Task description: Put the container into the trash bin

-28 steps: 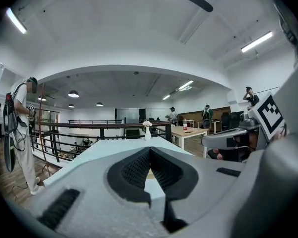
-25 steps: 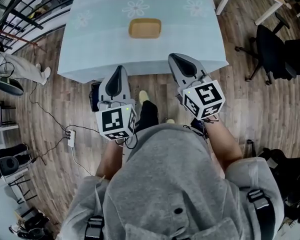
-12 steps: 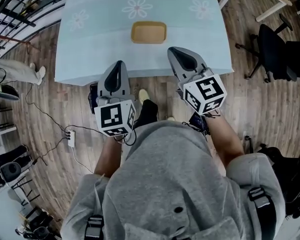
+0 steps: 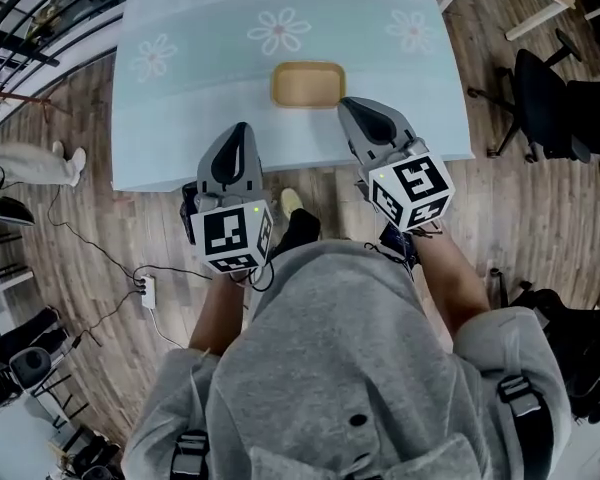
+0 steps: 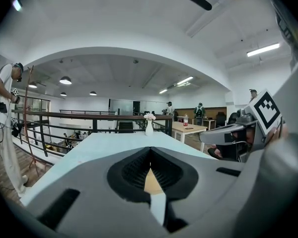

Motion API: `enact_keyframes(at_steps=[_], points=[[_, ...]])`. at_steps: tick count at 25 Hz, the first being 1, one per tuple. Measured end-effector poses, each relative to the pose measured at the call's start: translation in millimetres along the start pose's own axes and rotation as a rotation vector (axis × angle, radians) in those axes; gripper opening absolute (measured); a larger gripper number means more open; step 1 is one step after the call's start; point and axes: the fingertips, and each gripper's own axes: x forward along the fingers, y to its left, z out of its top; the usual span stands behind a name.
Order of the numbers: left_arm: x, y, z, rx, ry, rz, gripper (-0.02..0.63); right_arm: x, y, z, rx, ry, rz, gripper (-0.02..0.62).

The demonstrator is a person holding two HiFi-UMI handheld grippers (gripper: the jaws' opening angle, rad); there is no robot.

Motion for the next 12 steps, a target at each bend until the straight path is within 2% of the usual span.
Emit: enact_keyframes(at_steps=[12], points=[[26, 49, -3, -0.020, 0.010, -0.053, 0.020, 52, -2, -2, -0.037, 0.053, -0.042, 0.028]])
